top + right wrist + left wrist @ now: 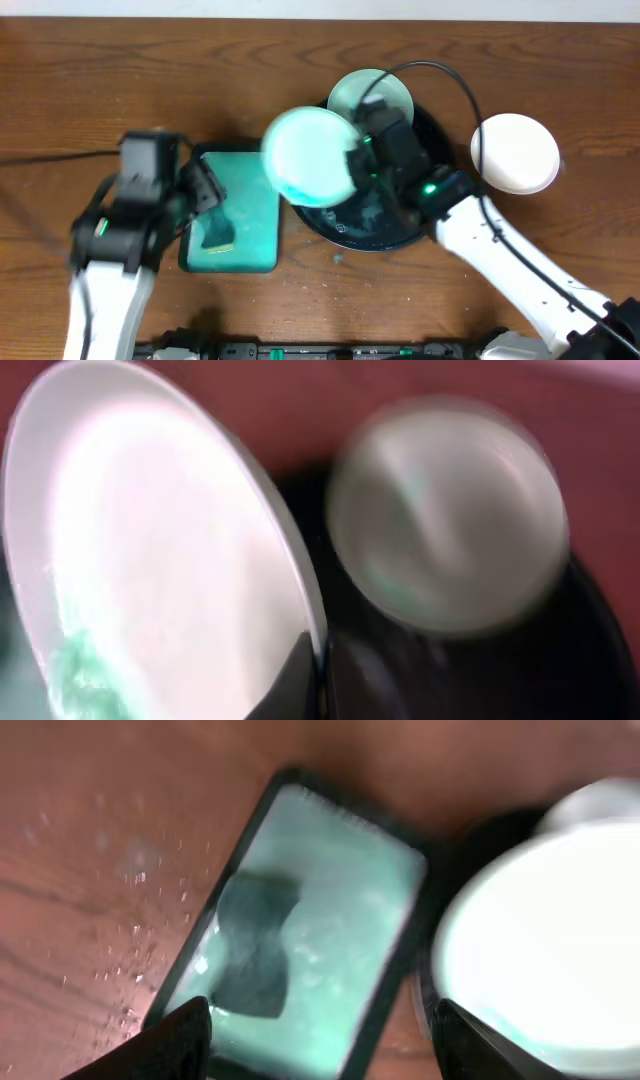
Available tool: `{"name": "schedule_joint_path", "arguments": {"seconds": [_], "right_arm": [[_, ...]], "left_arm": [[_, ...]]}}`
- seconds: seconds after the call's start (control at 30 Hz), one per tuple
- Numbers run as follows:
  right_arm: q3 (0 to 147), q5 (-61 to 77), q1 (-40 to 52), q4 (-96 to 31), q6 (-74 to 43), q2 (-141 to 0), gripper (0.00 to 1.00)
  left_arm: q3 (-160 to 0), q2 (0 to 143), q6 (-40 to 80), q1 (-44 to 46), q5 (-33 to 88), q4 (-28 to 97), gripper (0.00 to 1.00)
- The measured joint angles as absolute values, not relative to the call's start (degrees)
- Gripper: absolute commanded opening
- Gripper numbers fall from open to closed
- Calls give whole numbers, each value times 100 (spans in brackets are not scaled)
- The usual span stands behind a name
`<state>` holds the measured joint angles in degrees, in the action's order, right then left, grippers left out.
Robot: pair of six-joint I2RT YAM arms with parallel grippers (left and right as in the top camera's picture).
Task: Clean dirty plates on tray and stack at the side
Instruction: 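Lift the pale green plate with the right gripper and carry right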
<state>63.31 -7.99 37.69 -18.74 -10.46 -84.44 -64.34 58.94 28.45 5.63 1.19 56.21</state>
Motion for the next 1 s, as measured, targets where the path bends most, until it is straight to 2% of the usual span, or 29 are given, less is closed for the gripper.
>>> {"name": "schedule_joint_path", "arguments": {"seconds": [0.17, 0.27, 0.67, 1.0], "right_arm": [[6359, -941, 4720, -73, -425, -8941, 1], [6357, -1310, 5096, 395, 16, -9435, 1], [6326, -3048, 6178, 978, 1922, -8851, 1], [6326, -3990, 6438, 1538, 2976, -8764, 1]], "left_arm": [[-6440, 4539, 2845, 563, 117, 5507, 75], [-6445, 3944, 2847, 563, 117, 5516, 76], [-6445, 3717, 2845, 563, 117, 5586, 77], [-6445, 3741, 2845, 563, 115, 5463, 78]]}}
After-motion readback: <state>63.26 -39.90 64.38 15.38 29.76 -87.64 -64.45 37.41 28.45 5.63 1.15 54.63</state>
